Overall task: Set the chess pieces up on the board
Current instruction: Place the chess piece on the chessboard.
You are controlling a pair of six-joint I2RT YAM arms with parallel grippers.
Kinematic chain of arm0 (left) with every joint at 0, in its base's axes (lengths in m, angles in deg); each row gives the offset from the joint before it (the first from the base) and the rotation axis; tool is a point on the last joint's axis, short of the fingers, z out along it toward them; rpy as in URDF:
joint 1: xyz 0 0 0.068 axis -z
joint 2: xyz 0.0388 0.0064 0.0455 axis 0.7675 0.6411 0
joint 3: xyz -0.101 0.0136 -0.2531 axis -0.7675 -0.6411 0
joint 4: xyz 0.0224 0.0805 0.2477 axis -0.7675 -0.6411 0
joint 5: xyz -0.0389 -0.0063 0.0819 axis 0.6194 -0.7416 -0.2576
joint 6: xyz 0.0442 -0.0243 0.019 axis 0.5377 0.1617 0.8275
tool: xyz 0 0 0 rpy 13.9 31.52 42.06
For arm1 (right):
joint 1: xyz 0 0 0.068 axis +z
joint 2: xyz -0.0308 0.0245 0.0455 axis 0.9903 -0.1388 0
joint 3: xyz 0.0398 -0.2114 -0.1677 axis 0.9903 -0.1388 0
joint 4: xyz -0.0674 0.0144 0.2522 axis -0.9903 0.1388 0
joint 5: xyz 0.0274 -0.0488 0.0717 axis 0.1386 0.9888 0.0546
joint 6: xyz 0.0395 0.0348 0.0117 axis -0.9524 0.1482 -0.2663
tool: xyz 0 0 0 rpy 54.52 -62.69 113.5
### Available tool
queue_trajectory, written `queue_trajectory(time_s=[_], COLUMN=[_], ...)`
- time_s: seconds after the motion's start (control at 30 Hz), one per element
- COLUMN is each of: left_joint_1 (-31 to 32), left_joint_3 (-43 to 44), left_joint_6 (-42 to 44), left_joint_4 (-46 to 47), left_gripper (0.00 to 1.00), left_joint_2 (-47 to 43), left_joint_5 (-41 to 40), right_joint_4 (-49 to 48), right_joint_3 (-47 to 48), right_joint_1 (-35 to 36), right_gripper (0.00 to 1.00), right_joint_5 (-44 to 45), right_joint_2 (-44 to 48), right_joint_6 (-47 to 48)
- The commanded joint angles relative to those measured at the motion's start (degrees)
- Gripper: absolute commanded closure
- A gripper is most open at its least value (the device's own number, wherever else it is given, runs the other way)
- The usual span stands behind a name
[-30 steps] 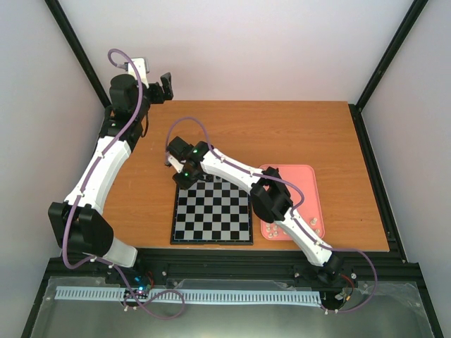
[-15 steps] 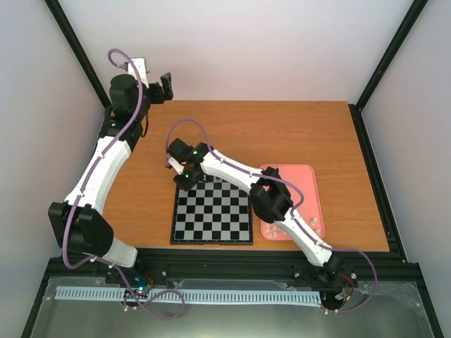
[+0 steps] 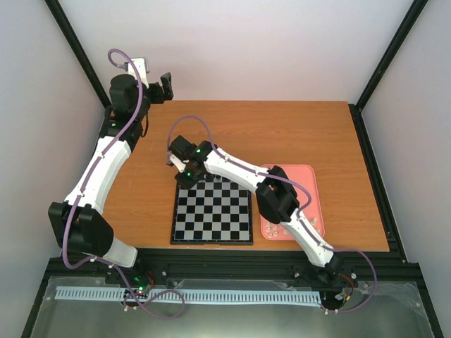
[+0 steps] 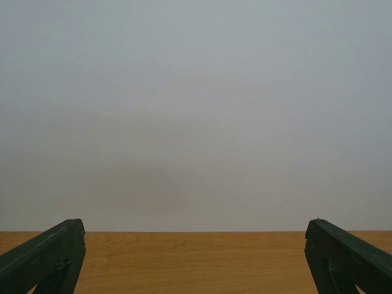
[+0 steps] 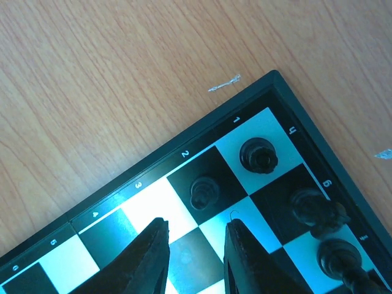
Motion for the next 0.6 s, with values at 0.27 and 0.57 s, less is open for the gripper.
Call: queue_trajectory(time_s=[0.27, 0.57], left_joint_1=[0.1, 0.1], left_joint_3=[0.5, 0.6], left_joint_6=[1.2, 1.1], left_joint_4=[1.0, 1.1], left_gripper=[0.00, 0.00], left_joint_2=[0.2, 0.5], left_joint_5=[-0.3, 0.2], right_joint_4=[-1.0, -4.8], right_joint_3=[-12.5, -30.1], right_joint_1=[0.8, -3.6], right_gripper=[0.64, 0.58], right_joint_5=[10.0, 20.0], right_joint_2=[16.0, 30.7], right_joint_6=[0.2, -5.2])
